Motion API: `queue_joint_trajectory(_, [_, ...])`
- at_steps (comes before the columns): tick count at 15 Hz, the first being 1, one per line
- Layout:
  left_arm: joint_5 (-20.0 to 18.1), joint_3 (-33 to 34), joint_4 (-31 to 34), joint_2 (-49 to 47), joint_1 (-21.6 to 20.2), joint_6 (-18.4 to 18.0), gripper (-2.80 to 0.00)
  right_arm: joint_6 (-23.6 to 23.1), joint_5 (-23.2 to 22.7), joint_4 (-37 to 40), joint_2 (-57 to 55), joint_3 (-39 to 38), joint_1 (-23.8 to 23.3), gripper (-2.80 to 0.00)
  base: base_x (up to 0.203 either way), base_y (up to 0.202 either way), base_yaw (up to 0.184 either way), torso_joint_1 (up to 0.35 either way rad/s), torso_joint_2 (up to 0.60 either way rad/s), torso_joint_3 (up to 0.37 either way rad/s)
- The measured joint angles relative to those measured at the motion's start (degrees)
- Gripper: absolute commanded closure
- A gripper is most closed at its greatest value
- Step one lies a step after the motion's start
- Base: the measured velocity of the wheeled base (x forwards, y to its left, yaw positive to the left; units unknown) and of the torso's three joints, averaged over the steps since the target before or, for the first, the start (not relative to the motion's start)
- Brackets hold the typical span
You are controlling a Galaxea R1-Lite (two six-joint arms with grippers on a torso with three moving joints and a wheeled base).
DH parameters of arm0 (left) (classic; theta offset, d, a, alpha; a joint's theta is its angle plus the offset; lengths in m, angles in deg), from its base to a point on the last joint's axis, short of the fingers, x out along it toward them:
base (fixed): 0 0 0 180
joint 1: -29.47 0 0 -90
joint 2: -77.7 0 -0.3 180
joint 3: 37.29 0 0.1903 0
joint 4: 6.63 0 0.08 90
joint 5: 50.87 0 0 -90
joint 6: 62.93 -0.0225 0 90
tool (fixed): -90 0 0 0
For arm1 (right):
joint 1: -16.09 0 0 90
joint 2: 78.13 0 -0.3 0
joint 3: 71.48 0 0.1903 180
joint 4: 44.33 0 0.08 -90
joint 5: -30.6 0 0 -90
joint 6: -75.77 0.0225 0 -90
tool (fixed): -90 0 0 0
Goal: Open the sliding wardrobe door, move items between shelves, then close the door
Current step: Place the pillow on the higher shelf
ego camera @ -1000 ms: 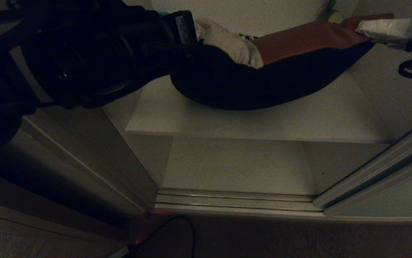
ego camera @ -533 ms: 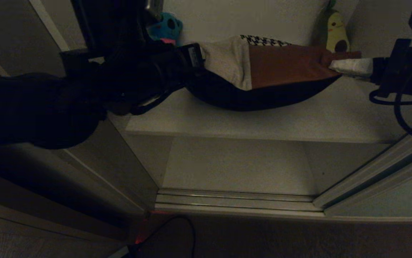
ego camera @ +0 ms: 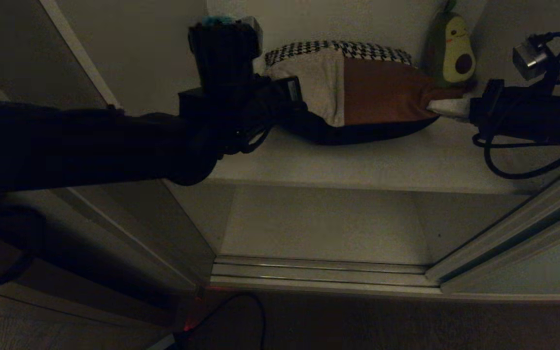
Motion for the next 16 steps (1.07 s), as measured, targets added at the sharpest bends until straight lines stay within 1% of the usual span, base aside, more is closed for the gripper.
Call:
queue_joint_trajectory(3, [0.53,-5.2,-0.06,-5.83,-1.11,-0.08,0.0,-0.09,0.05,-0.11,-5.56,4.09,-0.11,0.0,0.0,0.0,0.0,0.0,0.0,0.0])
queue_joint_trajectory(6, [2.05,-10.44,-0.06,-11.0,-2.62,-0.58,0.0,-0.2,-0.04,-0.12,-11.01,7.56,-0.54,0.0,0.0,0.0,0.0,0.0,0.0,0.0])
queue_joint_trajectory(9, [2.38,-11.62,-0.53,-13.33,-3.85,-0.57,0.0,-0.1,-0.11,-1.82,-14.69,9.79,-0.7,0.0,0.0,0.0,0.0,0.0,0.0,0.0])
queue_joint_trajectory(11, [2.63,-11.62,-2.05,-13.82,-4.08,-0.52,0.0,0.0,-0.12,-3.38,-15.73,10.0,-0.73,0.0,0.0,0.0,0.0,0.0,0.0,0.0])
queue_joint_trajectory(12, [3.12,-11.57,-2.17,-13.71,-4.13,-0.55,-2.8,0.0,-0.09,-3.41,-15.78,9.9,-0.73,0.0,0.0,0.0,0.0,0.0,0.0,0.0])
queue_joint_trajectory(14, [4.39,-11.43,-2.03,-13.21,-4.23,-0.69,-2.8,-0.02,-0.09,-3.54,-15.41,9.24,-0.73,0.0,0.0,0.0,0.0,0.0,0.0,0.0])
queue_joint_trajectory(16, [4.5,-11.25,-2.8,-12.85,-4.21,-0.68,-2.8,-0.1,-0.04,-3.64,-14.9,8.89,-0.7,0.0,0.0,0.0,0.0,0.0,0.0,0.0])
